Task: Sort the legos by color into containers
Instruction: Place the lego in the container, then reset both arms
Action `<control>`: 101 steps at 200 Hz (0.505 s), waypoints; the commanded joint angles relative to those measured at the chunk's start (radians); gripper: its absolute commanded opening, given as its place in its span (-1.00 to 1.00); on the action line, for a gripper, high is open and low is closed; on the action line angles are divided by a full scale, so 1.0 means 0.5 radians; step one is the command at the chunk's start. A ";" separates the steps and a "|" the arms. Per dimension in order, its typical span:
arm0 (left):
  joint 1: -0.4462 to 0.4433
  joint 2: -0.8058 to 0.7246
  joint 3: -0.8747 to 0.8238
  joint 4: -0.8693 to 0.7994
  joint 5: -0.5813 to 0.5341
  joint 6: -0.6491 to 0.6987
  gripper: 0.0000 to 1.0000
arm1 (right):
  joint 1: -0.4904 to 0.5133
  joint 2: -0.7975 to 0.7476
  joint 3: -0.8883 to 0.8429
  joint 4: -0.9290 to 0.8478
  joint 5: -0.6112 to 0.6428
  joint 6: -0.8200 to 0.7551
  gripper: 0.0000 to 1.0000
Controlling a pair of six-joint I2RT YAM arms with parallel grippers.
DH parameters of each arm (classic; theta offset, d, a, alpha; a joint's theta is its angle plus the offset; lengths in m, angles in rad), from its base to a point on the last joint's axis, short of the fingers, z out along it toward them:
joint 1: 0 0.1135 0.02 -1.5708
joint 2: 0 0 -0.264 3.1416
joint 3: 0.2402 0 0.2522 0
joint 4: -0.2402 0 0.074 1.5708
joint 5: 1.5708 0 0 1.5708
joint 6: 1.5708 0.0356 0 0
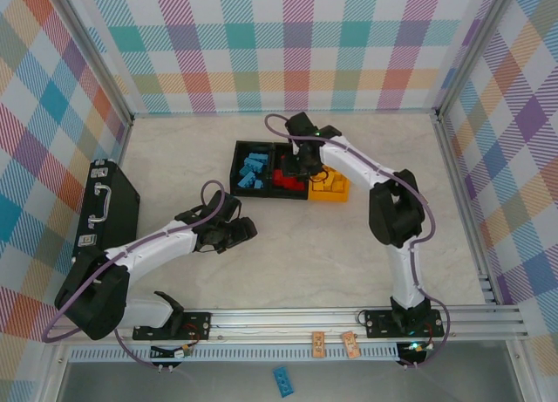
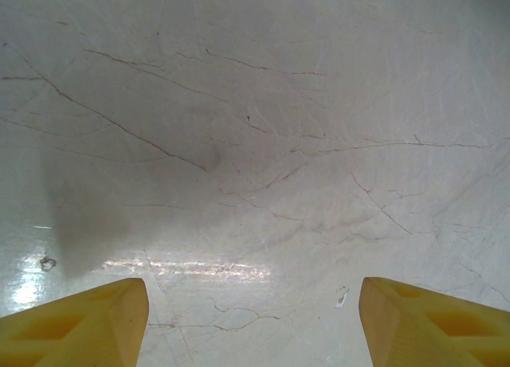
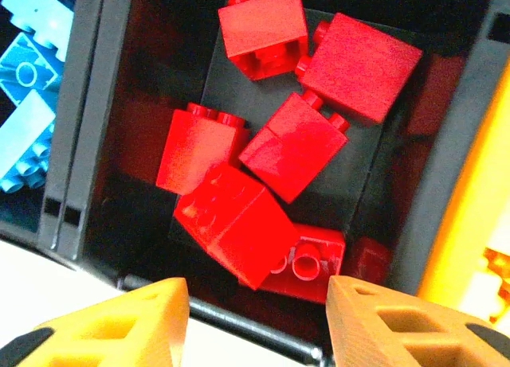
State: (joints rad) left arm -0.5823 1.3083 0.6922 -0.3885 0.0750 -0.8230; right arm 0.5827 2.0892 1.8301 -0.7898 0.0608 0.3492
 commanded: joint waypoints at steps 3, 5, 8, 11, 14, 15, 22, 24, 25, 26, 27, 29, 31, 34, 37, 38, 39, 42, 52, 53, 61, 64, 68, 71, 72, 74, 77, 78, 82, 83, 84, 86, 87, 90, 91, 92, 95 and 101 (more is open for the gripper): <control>-0.023 0.028 0.076 0.023 -0.051 -0.033 0.41 | -0.003 -0.215 -0.120 0.088 0.001 -0.039 0.05; -0.022 0.030 0.077 0.025 -0.052 -0.035 0.41 | 0.000 -0.225 -0.133 0.097 -0.001 -0.039 0.06; -0.021 0.031 0.079 0.024 -0.054 -0.036 0.41 | -0.002 -0.242 -0.153 0.108 -0.004 -0.044 0.08; -0.022 0.034 0.082 0.027 -0.055 -0.038 0.41 | -0.003 -0.258 -0.175 0.121 -0.008 -0.047 0.08; -0.021 0.036 0.084 0.027 -0.057 -0.039 0.42 | -0.003 -0.271 -0.196 0.133 -0.011 -0.054 0.09; -0.022 0.037 0.085 0.028 -0.057 -0.040 0.42 | -0.003 -0.277 -0.206 0.139 -0.013 -0.052 0.10; -0.023 0.041 0.092 0.031 -0.060 -0.039 0.42 | -0.001 -0.319 -0.250 0.162 -0.014 -0.056 0.13; -0.023 0.042 0.093 0.031 -0.062 -0.041 0.43 | -0.002 -0.327 -0.262 0.169 -0.014 -0.057 0.14; -0.023 0.044 0.095 0.030 -0.063 -0.041 0.42 | -0.001 -0.332 -0.269 0.172 -0.014 -0.059 0.15; -0.023 0.044 0.095 0.027 -0.064 -0.041 0.43 | -0.002 -0.336 -0.274 0.175 -0.014 -0.059 0.15; -0.023 0.044 0.095 0.028 -0.065 -0.041 0.43 | -0.002 -0.340 -0.280 0.179 -0.014 -0.058 0.15; -0.023 0.045 0.099 0.028 -0.069 -0.037 0.43 | -0.001 -0.350 -0.290 0.184 -0.016 -0.059 0.16; -0.023 0.045 0.099 0.024 -0.073 -0.036 0.43 | 0.001 -0.359 -0.300 0.189 -0.015 -0.060 0.16; -0.023 0.045 0.103 0.023 -0.080 -0.035 0.43 | -0.005 -0.372 -0.316 0.197 -0.018 -0.063 0.17; -0.021 0.047 0.106 0.022 -0.088 -0.036 0.44 | -0.006 -0.383 -0.335 0.204 -0.022 -0.063 0.18; -0.022 0.045 0.106 0.022 -0.090 -0.035 0.44 | -0.006 -0.388 -0.342 0.208 -0.023 -0.065 0.18; -0.021 0.044 0.108 0.022 -0.092 -0.035 0.44 | -0.006 -0.390 -0.348 0.210 -0.023 -0.067 0.18; -0.022 0.044 0.108 0.021 -0.097 -0.035 0.44 | -0.006 -0.404 -0.361 0.216 -0.026 -0.067 0.19; -0.021 0.044 0.120 0.018 -0.119 -0.022 0.45 | -0.007 -0.443 -0.415 0.240 -0.031 -0.072 0.20; -0.022 0.044 0.121 0.017 -0.121 -0.023 0.45 | -0.008 -0.450 -0.421 0.244 -0.032 -0.071 0.20; -0.023 0.044 0.143 0.006 -0.143 -0.009 0.46 | -0.009 -0.493 -0.475 0.273 -0.032 -0.073 0.25; -0.023 0.047 0.152 0.000 -0.151 -0.001 0.47 | -0.011 -0.510 -0.497 0.289 -0.030 -0.073 0.26; -0.022 0.049 0.164 -0.009 -0.161 0.011 0.48 | -0.012 -0.535 -0.528 0.309 -0.024 -0.074 0.29; -0.023 0.049 0.178 -0.016 -0.171 0.020 0.49 | -0.015 -0.557 -0.553 0.321 -0.019 -0.073 0.31; -0.023 0.049 0.184 -0.020 -0.174 0.023 0.49 | -0.015 -0.564 -0.562 0.328 -0.018 -0.073 0.32; -0.020 0.049 0.193 -0.025 -0.182 0.030 0.50 | -0.016 -0.579 -0.578 0.337 -0.018 -0.074 0.33; -0.020 0.050 0.211 -0.036 -0.193 0.044 0.52 | -0.020 -0.600 -0.602 0.351 -0.015 -0.077 0.35; -0.020 0.051 0.216 -0.041 -0.196 0.047 0.53 | -0.022 -0.607 -0.607 0.356 -0.015 -0.076 0.36; -0.016 0.052 0.236 -0.060 -0.213 0.065 0.56 | -0.026 -0.637 -0.643 0.375 -0.009 -0.076 0.37; -0.015 0.052 0.244 -0.065 -0.218 0.069 0.57 | -0.027 -0.644 -0.647 0.381 -0.009 -0.076 0.37; -0.014 0.054 0.250 -0.070 -0.223 0.073 0.58 | -0.028 -0.650 -0.656 0.383 -0.007 -0.074 0.38; -0.011 0.055 0.265 -0.078 -0.233 0.083 0.59 | -0.034 -0.666 -0.675 0.391 -0.006 -0.073 0.40; -0.009 0.055 0.270 -0.083 -0.236 0.088 0.60 | -0.035 -0.675 -0.683 0.395 -0.005 -0.073 0.41; -0.004 0.057 0.290 -0.094 -0.249 0.103 0.62 | -0.043 -0.695 -0.708 0.409 0.001 -0.070 0.42; -0.003 0.058 0.295 -0.100 -0.252 0.108 0.62 | -0.044 -0.703 -0.716 0.414 0.001 -0.070 0.43; 0.000 0.058 0.302 -0.103 -0.256 0.113 0.63 | -0.046 -0.711 -0.725 0.419 0.001 -0.070 0.49; 0.006 0.062 0.321 -0.117 -0.268 0.129 0.66 | -0.053 -0.732 -0.748 0.426 -0.001 -0.066 0.92; 0.024 0.075 0.359 -0.142 -0.282 0.157 0.86 | -0.072 -0.780 -0.794 0.450 0.001 -0.068 0.98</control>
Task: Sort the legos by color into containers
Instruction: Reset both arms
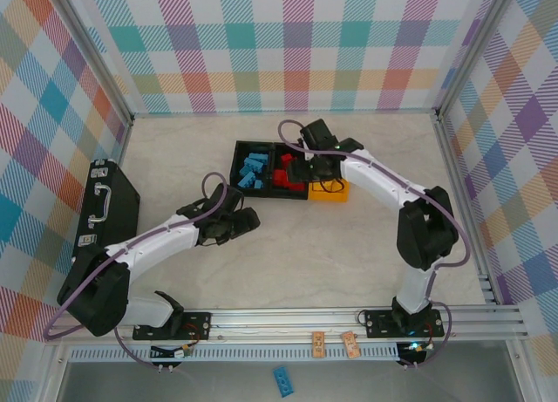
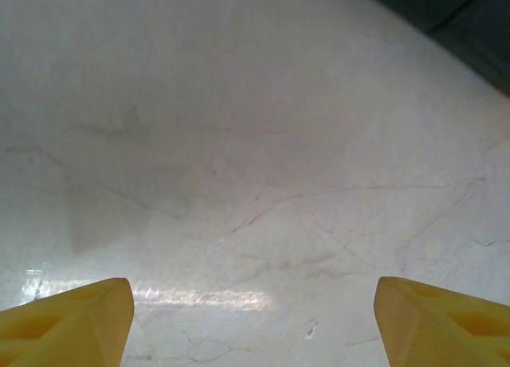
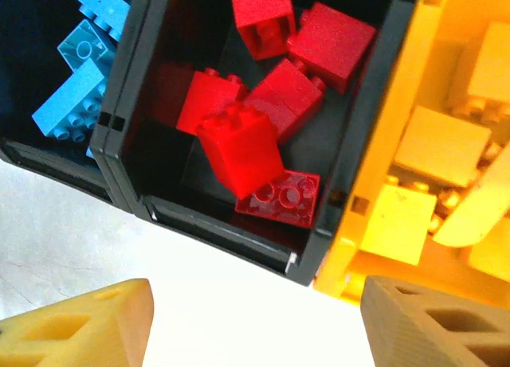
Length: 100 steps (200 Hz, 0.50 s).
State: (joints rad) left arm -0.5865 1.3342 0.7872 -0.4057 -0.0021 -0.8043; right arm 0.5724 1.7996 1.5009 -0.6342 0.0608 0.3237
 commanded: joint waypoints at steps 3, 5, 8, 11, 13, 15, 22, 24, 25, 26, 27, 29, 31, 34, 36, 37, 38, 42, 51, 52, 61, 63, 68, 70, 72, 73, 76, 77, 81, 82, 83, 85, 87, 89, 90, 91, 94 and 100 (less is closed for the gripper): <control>0.046 0.025 0.192 -0.121 -0.135 0.135 0.98 | -0.061 -0.218 -0.156 0.147 0.001 -0.014 0.98; 0.051 0.029 0.206 -0.131 -0.136 0.144 1.00 | -0.066 -0.232 -0.173 0.154 0.001 -0.018 0.98; 0.067 0.034 0.228 -0.145 -0.142 0.158 1.00 | -0.077 -0.255 -0.194 0.163 0.003 -0.014 0.98; 0.081 0.041 0.249 -0.160 -0.145 0.170 0.99 | -0.089 -0.280 -0.215 0.170 0.006 -0.012 0.98; 0.088 0.048 0.265 -0.170 -0.147 0.182 0.99 | -0.096 -0.296 -0.230 0.174 0.010 -0.012 0.98; 0.099 0.051 0.281 -0.182 -0.150 0.193 0.99 | -0.102 -0.312 -0.244 0.179 0.010 -0.012 0.98; 0.125 0.063 0.336 -0.213 -0.173 0.231 0.99 | -0.127 -0.366 -0.295 0.197 0.016 -0.017 0.98; 0.130 0.068 0.352 -0.218 -0.184 0.240 0.99 | -0.139 -0.375 -0.308 0.201 0.019 -0.019 0.98; 0.133 0.068 0.360 -0.223 -0.188 0.248 0.99 | -0.143 -0.384 -0.316 0.202 0.019 -0.020 0.98; 0.136 0.070 0.367 -0.227 -0.192 0.255 0.99 | -0.150 -0.392 -0.320 0.205 0.019 -0.021 0.98; 0.139 0.070 0.375 -0.233 -0.193 0.261 0.99 | -0.154 -0.400 -0.328 0.206 0.019 -0.021 0.98; 0.148 0.074 0.392 -0.241 -0.202 0.269 0.99 | -0.162 -0.416 -0.341 0.210 0.019 -0.022 0.98; 0.154 0.075 0.405 -0.250 -0.209 0.286 0.99 | -0.171 -0.429 -0.354 0.213 0.023 -0.024 0.98; 0.167 0.077 0.426 -0.259 -0.220 0.304 0.99 | -0.184 -0.451 -0.370 0.213 0.025 -0.027 0.98; 0.173 0.077 0.442 -0.266 -0.230 0.314 1.00 | -0.193 -0.464 -0.382 0.218 0.031 -0.027 0.98; 0.176 0.080 0.449 -0.270 -0.232 0.323 0.99 | -0.198 -0.470 -0.388 0.218 0.031 -0.029 0.98; 0.182 0.080 0.455 -0.271 -0.235 0.329 0.99 | -0.202 -0.478 -0.394 0.219 0.033 -0.031 0.98; 0.198 0.081 0.478 -0.279 -0.248 0.352 0.99 | -0.220 -0.503 -0.417 0.227 0.047 -0.032 0.98; 0.238 0.085 0.528 -0.285 -0.268 0.397 1.00 | -0.254 -0.565 -0.465 0.237 0.110 -0.037 0.98; 0.244 0.086 0.532 -0.286 -0.268 0.400 1.00 | -0.259 -0.571 -0.468 0.237 0.114 -0.035 0.98; 0.299 0.087 0.570 -0.290 -0.274 0.433 0.99 | -0.297 -0.619 -0.507 0.241 0.201 -0.034 0.98; 0.312 0.086 0.578 -0.293 -0.280 0.439 0.99 | -0.308 -0.628 -0.512 0.239 0.217 -0.032 0.98; 0.342 0.087 0.595 -0.294 -0.300 0.454 0.99 | -0.330 -0.647 -0.529 0.233 0.279 -0.024 0.98; 0.352 0.086 0.602 -0.293 -0.307 0.459 0.99 | -0.337 -0.654 -0.535 0.232 0.313 -0.021 0.98; 0.366 0.084 0.607 -0.295 -0.315 0.465 0.99 | -0.346 -0.659 -0.541 0.224 0.347 -0.013 0.98; 0.371 0.085 0.610 -0.295 -0.318 0.468 0.99 | -0.350 -0.664 -0.544 0.223 0.364 -0.008 0.98; 0.389 0.082 0.617 -0.292 -0.332 0.481 0.99 | -0.362 -0.672 -0.555 0.217 0.416 0.003 0.98; 0.393 0.081 0.618 -0.291 -0.336 0.485 0.99 | -0.367 -0.674 -0.559 0.218 0.432 0.006 0.98; 0.418 0.080 0.626 -0.285 -0.354 0.499 1.00 | -0.383 -0.692 -0.580 0.219 0.499 0.016 0.98; 0.424 0.079 0.627 -0.284 -0.359 0.503 1.00 | -0.388 -0.696 -0.587 0.216 0.516 0.017 0.98; 0.431 0.078 0.629 -0.283 -0.363 0.505 1.00 | -0.392 -0.698 -0.593 0.219 0.531 0.018 0.98; 0.442 0.078 0.633 -0.280 -0.374 0.514 0.99 | -0.401 -0.707 -0.603 0.228 0.560 0.020 0.98; 0.453 0.075 0.634 -0.277 -0.383 0.524 0.99 | -0.410 -0.716 -0.621 0.239 0.586 0.023 0.98; 0.462 0.074 0.634 -0.273 -0.393 0.535 0.99 | -0.420 -0.726 -0.639 0.246 0.613 0.024 0.98; 0.468 0.073 0.635 -0.268 -0.399 0.541 0.99 | -0.423 -0.730 -0.649 0.254 0.621 0.024 0.98; 0.472 0.070 0.635 -0.263 -0.404 0.547 1.00 | -0.428 -0.735 -0.658 0.260 0.641 0.024 0.98; 0.487 0.067 0.630 -0.249 -0.425 0.565 0.99 | -0.443 -0.750 -0.684 0.278 0.685 0.026 0.98; 0.508 0.050 0.618 -0.219 -0.479 0.599 0.99 | -0.476 -0.781 -0.747 0.322 0.752 0.028 0.98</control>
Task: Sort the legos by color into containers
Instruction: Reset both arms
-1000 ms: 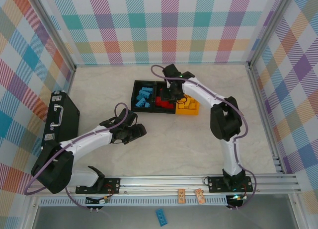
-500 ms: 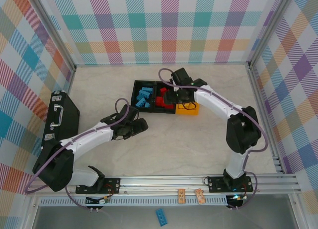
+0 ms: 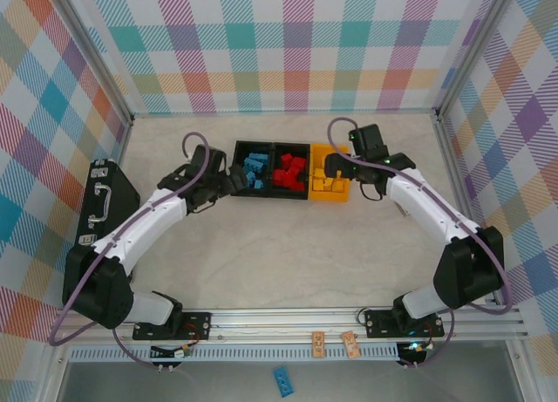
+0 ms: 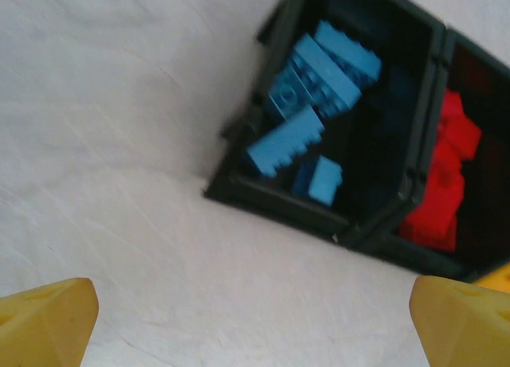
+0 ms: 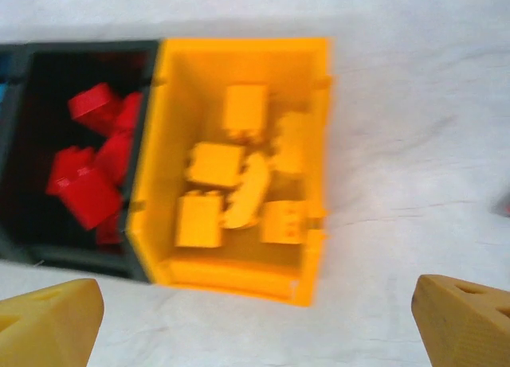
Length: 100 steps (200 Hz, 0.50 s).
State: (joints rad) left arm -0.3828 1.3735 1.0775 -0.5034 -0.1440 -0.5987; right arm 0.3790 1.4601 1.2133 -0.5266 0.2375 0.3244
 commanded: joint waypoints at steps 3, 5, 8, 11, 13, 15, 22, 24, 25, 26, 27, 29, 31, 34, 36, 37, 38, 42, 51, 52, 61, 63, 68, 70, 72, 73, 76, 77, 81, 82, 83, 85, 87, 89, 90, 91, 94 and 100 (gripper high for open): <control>0.110 -0.036 0.028 -0.006 -0.233 0.204 0.99 | -0.108 -0.119 -0.201 0.128 0.423 0.026 0.98; 0.116 -0.043 0.019 0.006 -0.257 0.214 0.99 | -0.121 -0.129 -0.218 0.136 0.433 0.026 0.98; 0.125 -0.052 0.007 0.030 -0.289 0.236 0.99 | -0.143 -0.148 -0.249 0.166 0.447 0.020 0.98; 0.136 -0.063 -0.010 0.060 -0.318 0.265 0.99 | -0.158 -0.168 -0.290 0.211 0.475 0.005 0.98; 0.141 -0.071 -0.023 0.085 -0.341 0.285 0.99 | -0.167 -0.180 -0.322 0.241 0.492 -0.001 0.98; 0.144 -0.079 -0.039 0.108 -0.364 0.304 0.99 | -0.176 -0.195 -0.356 0.283 0.511 -0.013 0.98; 0.162 -0.112 -0.109 0.219 -0.429 0.379 0.99 | -0.202 -0.242 -0.489 0.438 0.569 -0.081 0.98; 0.165 -0.126 -0.133 0.257 -0.443 0.400 0.99 | -0.210 -0.256 -0.527 0.484 0.581 -0.103 0.98; 0.168 -0.131 -0.146 0.276 -0.449 0.412 0.99 | -0.212 -0.261 -0.546 0.523 0.589 -0.113 0.98; 0.171 -0.137 -0.158 0.295 -0.456 0.424 0.99 | -0.214 -0.269 -0.564 0.543 0.597 -0.119 0.98; 0.172 -0.143 -0.170 0.313 -0.463 0.435 0.99 | -0.219 -0.275 -0.581 0.572 0.604 -0.129 0.98; 0.177 -0.157 -0.196 0.352 -0.480 0.452 0.99 | -0.224 -0.286 -0.615 0.622 0.617 -0.154 0.98; 0.183 -0.167 -0.222 0.391 -0.494 0.470 0.99 | -0.229 -0.297 -0.641 0.673 0.637 -0.172 0.98; 0.193 -0.186 -0.260 0.427 -0.508 0.496 0.99 | -0.234 -0.315 -0.697 0.739 0.672 -0.199 0.98; 0.201 -0.196 -0.284 0.501 -0.518 0.509 0.99 | -0.237 -0.323 -0.722 0.775 0.694 -0.216 0.98; 0.204 -0.198 -0.296 0.524 -0.523 0.516 0.99 | -0.240 -0.325 -0.735 0.803 0.706 -0.226 0.98; 0.209 -0.203 -0.307 0.544 -0.527 0.524 0.99 | -0.241 -0.330 -0.757 0.830 0.720 -0.236 0.98; 0.227 -0.218 -0.350 0.604 -0.545 0.552 0.99 | -0.246 -0.341 -0.830 0.935 0.759 -0.275 0.98; 0.256 -0.235 -0.457 0.751 -0.644 0.614 0.99 | -0.259 -0.361 -0.973 1.159 0.849 -0.378 0.98; 0.259 -0.235 -0.467 0.767 -0.660 0.619 0.99 | -0.260 -0.363 -0.986 1.183 0.857 -0.388 0.98; 0.287 -0.235 -0.570 0.915 -0.731 0.715 0.99 | -0.279 -0.366 -1.103 1.391 0.919 -0.451 0.98; 0.292 -0.231 -0.591 0.945 -0.743 0.740 0.99 | -0.286 -0.363 -1.125 1.430 0.927 -0.460 0.98; 0.304 -0.217 -0.636 1.002 -0.780 0.784 0.99 | -0.301 -0.351 -1.170 1.513 0.930 -0.474 0.98; 0.309 -0.211 -0.649 1.016 -0.800 0.797 0.99 | -0.309 -0.347 -1.184 1.537 0.930 -0.471 0.98; 0.312 -0.205 -0.661 1.032 -0.821 0.802 1.00 | -0.317 -0.340 -1.198 1.560 0.930 -0.466 0.98; 0.315 -0.203 -0.667 1.038 -0.828 0.806 1.00 | -0.321 -0.337 -1.203 1.569 0.930 -0.464 0.98; 0.324 -0.190 -0.681 1.057 -0.848 0.817 1.00 | -0.332 -0.325 -1.217 1.587 0.930 -0.449 0.98; 0.328 -0.187 -0.686 1.061 -0.851 0.823 1.00 | -0.340 -0.320 -1.219 1.593 0.930 -0.444 0.98; 0.345 -0.166 -0.702 1.081 -0.853 0.838 0.99 | -0.355 -0.307 -1.234 1.622 0.930 -0.429 0.98; 0.350 -0.160 -0.706 1.085 -0.852 0.841 0.99 | -0.362 -0.302 -1.235 1.629 0.930 -0.427 0.98; 0.355 -0.154 -0.710 1.089 -0.849 0.844 0.99 | -0.367 -0.298 -1.240 1.637 0.930 -0.426 0.98; 0.363 -0.142 -0.714 1.097 -0.850 0.848 0.99 | -0.374 -0.288 -1.250 1.659 0.930 -0.427 0.98; 0.367 -0.129 -0.719 1.106 -0.852 0.848 0.99 | -0.380 -0.279 -1.262 1.679 0.930 -0.429 0.98; 0.377 -0.116 -0.725 1.117 -0.855 0.844 0.99 | -0.387 -0.269 -1.271 1.706 0.930 -0.432 0.98; 0.381 -0.109 -0.728 1.123 -0.854 0.841 0.99 | -0.388 -0.261 -1.278 1.719 0.930 -0.433 0.98; 0.385 -0.103 -0.730 1.130 -0.855 0.838 0.99 | -0.392 -0.256 -1.285 1.733 0.930 -0.435 0.98; 0.394 -0.081 -0.738 1.152 -0.851 0.832 0.99 | -0.401 -0.241 -1.302 1.778 0.930 -0.439 0.98; 0.408 -0.036 -0.758 1.221 -0.841 0.831 1.00 | -0.420 -0.208 -1.342 1.880 0.920 -0.461 0.98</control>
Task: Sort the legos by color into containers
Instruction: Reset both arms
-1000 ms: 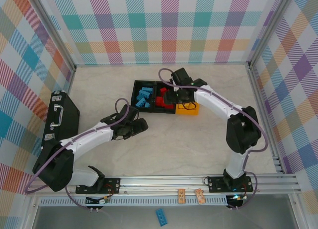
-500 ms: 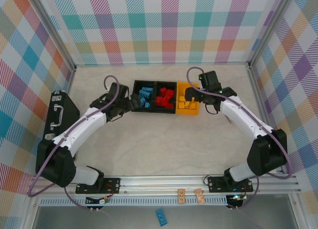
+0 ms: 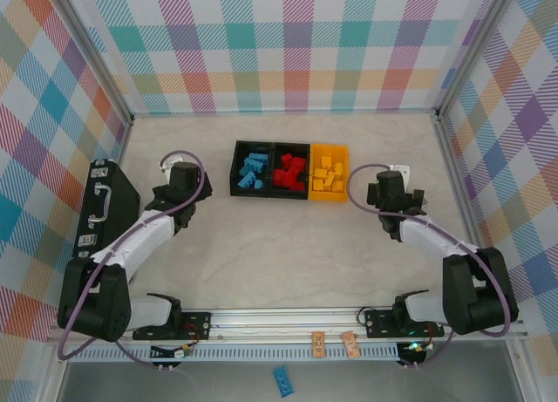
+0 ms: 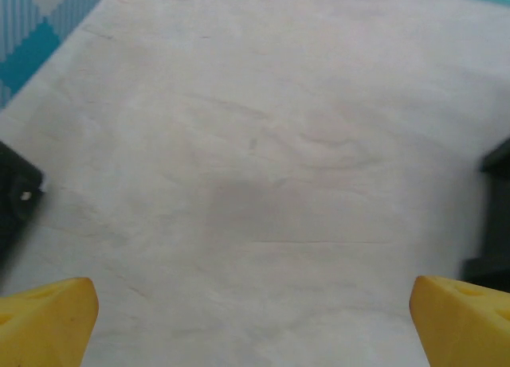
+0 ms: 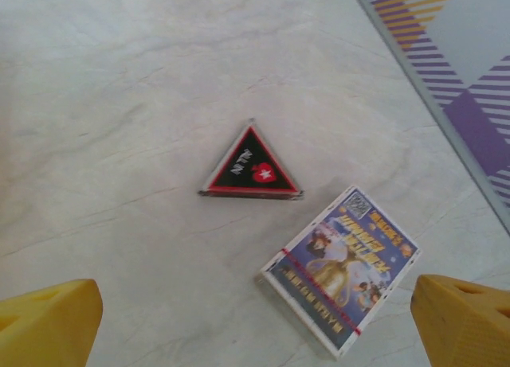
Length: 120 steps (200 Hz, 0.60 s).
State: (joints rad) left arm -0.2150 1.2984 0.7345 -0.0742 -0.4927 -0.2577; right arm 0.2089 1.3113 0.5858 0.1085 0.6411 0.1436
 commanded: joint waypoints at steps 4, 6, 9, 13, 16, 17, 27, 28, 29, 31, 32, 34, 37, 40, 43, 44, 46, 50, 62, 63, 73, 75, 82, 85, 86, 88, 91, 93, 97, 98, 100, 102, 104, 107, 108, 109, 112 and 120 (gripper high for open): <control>0.077 0.149 -0.094 0.417 -0.147 0.161 0.99 | -0.090 0.119 -0.117 0.698 0.090 -0.122 0.98; 0.077 0.166 -0.107 0.459 -0.154 0.171 0.99 | -0.096 0.132 -0.137 0.744 0.078 -0.130 0.98; 0.077 0.189 -0.128 0.523 -0.158 0.189 0.99 | -0.105 0.155 -0.160 0.815 0.058 -0.137 0.98; 0.077 0.218 -0.152 0.593 -0.165 0.217 1.00 | -0.118 0.179 -0.188 0.885 0.031 -0.133 0.98; 0.079 0.244 -0.162 0.649 -0.179 0.231 0.99 | -0.133 0.196 -0.203 0.907 0.000 -0.116 0.98; 0.080 0.252 -0.165 0.666 -0.183 0.237 0.99 | -0.139 0.200 -0.206 0.917 -0.009 -0.110 0.98; 0.083 0.327 -0.178 0.775 -0.190 0.324 0.99 | -0.177 0.241 -0.239 1.019 -0.069 -0.037 0.98; 0.083 0.333 -0.181 0.790 -0.188 0.334 0.99 | -0.181 0.243 -0.245 1.024 -0.076 -0.030 0.98; 0.083 0.339 -0.185 0.807 -0.187 0.345 1.00 | -0.183 0.246 -0.253 1.065 -0.079 -0.028 0.98; 0.083 0.352 -0.196 0.844 -0.193 0.365 0.99 | -0.194 0.256 -0.274 1.126 -0.109 -0.021 0.98; 0.083 0.358 -0.202 0.864 -0.194 0.370 0.99 | -0.199 0.262 -0.284 1.140 -0.122 -0.016 0.98; 0.084 0.365 -0.218 0.906 -0.198 0.387 1.00 | -0.206 0.273 -0.305 1.198 -0.157 -0.015 0.98; 0.083 0.374 -0.247 0.978 -0.197 0.407 0.99 | -0.224 0.292 -0.334 1.298 -0.211 -0.033 0.98; 0.083 0.383 -0.283 1.052 -0.196 0.426 0.99 | -0.236 0.298 -0.350 1.343 -0.250 -0.052 0.98; 0.086 0.391 -0.330 1.161 -0.194 0.439 0.99 | -0.240 0.290 -0.346 1.302 -0.272 -0.045 0.98; 0.086 0.394 -0.346 1.199 -0.192 0.443 0.99 | -0.241 0.283 -0.341 1.293 -0.280 -0.042 0.98; 0.090 0.401 -0.378 1.270 -0.174 0.456 0.99 | -0.242 0.271 -0.333 1.241 -0.292 -0.033 0.98; 0.100 0.406 -0.424 1.346 -0.114 0.455 0.99 | -0.253 0.263 -0.328 1.217 -0.338 -0.027 0.98; 0.111 0.483 -0.571 1.721 -0.037 0.518 1.00 | -0.276 0.293 -0.368 1.349 -0.542 -0.107 0.98; 0.111 0.483 -0.577 1.735 -0.023 0.524 1.00 | -0.278 0.293 -0.366 1.344 -0.565 -0.114 0.98; 0.114 0.454 -0.570 1.630 0.171 0.549 0.99 | -0.296 0.321 -0.367 1.371 -0.794 -0.174 0.98; 0.113 0.465 -0.574 1.662 0.177 0.556 0.99 | -0.299 0.331 -0.366 1.383 -0.835 -0.186 0.98; 0.123 0.482 -0.585 1.720 0.197 0.560 0.99 | -0.315 0.385 -0.360 1.393 -1.008 -0.237 0.98; 0.135 0.478 -0.592 1.710 0.239 0.542 0.99 | -0.317 0.442 -0.367 1.431 -1.038 -0.253 0.98; 0.145 0.476 -0.596 1.708 0.256 0.538 0.99 | -0.317 0.453 -0.373 1.480 -1.044 -0.255 0.98; 0.161 0.473 -0.607 1.717 0.298 0.532 0.99 | -0.320 0.499 -0.391 1.595 -1.047 -0.262 0.98; 0.186 0.483 -0.633 1.753 0.360 0.520 0.99 | -0.327 0.515 -0.416 1.700 -1.037 -0.265 0.98; 0.199 0.499 -0.656 1.800 0.391 0.517 0.99 | -0.330 0.495 -0.421 1.700 -1.021 -0.258 0.98; 0.216 0.568 -0.708 2.008 0.417 0.536 0.99 | -0.335 0.442 -0.408 1.559 -0.993 -0.219 0.98; 0.217 0.587 -0.719 2.068 0.411 0.539 0.99 | -0.338 0.435 -0.402 1.529 -0.987 -0.213 0.98; 0.218 0.614 -0.737 2.148 0.401 0.541 0.99 | -0.344 0.429 -0.393 1.493 -0.981 -0.194 0.98; 0.220 0.620 -0.745 2.166 0.393 0.533 0.99 | -0.348 0.439 -0.388 1.487 -0.980 -0.186 0.98; 0.226 0.606 -0.742 2.121 0.397 0.518 0.99 | -0.350 0.453 -0.390 1.516 -0.979 -0.186 0.98; 0.234 0.567 -0.717 1.991 0.420 0.495 0.99 | -0.350 0.473 -0.401 1.580 -0.980 -0.198 0.98; 0.238 0.551 -0.705 1.944 0.427 0.485 0.99 | -0.350 0.476 -0.404 1.596 -0.981 -0.201 0.98; 0.242 0.537 -0.693 1.899 0.428 0.477 0.99 | -0.352 0.477 -0.404 1.605 -0.981 -0.204 0.98; 0.245 0.517 -0.665 1.813 0.429 0.476 0.99 | -0.352 0.472 -0.401 1.590 -0.980 -0.203 0.98; 0.237 0.571 -0.694 1.975 0.406 0.514 0.99 | -0.352 0.444 -0.383 1.493 -0.981 -0.196 0.98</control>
State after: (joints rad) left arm -0.1215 1.5673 0.4015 0.7464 -0.3622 -0.0208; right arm 0.0463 1.5349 0.3935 0.7876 0.2344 0.0620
